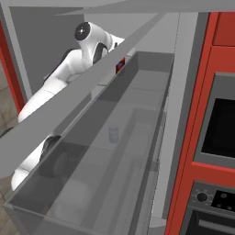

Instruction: Place the ketchup and condiment bottle from the counter to the top shelf of the fridge. If the existing items in the fridge are on the top shelf, move them to other shelves.

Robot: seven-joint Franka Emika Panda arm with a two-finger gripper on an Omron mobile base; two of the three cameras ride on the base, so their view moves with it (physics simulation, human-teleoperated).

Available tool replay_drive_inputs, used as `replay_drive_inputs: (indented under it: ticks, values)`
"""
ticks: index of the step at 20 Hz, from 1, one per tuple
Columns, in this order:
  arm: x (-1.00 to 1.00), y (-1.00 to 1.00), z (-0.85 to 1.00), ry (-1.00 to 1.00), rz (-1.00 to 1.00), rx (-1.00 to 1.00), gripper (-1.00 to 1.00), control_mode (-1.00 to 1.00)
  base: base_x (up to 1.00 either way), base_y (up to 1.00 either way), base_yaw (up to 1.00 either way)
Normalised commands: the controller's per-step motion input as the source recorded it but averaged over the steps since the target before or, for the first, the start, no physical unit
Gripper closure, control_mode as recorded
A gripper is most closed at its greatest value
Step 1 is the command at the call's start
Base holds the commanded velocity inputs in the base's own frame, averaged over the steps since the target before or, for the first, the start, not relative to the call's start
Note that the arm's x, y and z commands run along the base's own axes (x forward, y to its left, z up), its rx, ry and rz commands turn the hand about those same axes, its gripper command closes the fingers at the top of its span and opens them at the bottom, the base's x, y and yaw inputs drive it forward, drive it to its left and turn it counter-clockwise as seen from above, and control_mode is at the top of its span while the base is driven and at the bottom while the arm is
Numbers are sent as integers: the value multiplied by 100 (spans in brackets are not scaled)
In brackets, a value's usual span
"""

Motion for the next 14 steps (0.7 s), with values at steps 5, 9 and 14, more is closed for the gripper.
replay_drive_inputs:
  ticks: [5, 9, 14]
  values:
    - [8, 0, 0, 0, 0, 0, -100, -100, 0, 0, 0]
    - [12, 0, 0, 0, 0, 0, -100, -100, 0, 0, 0]
    - [-5, 0, 0, -1, 0, 0, -100, -100, 0, 0, 0]
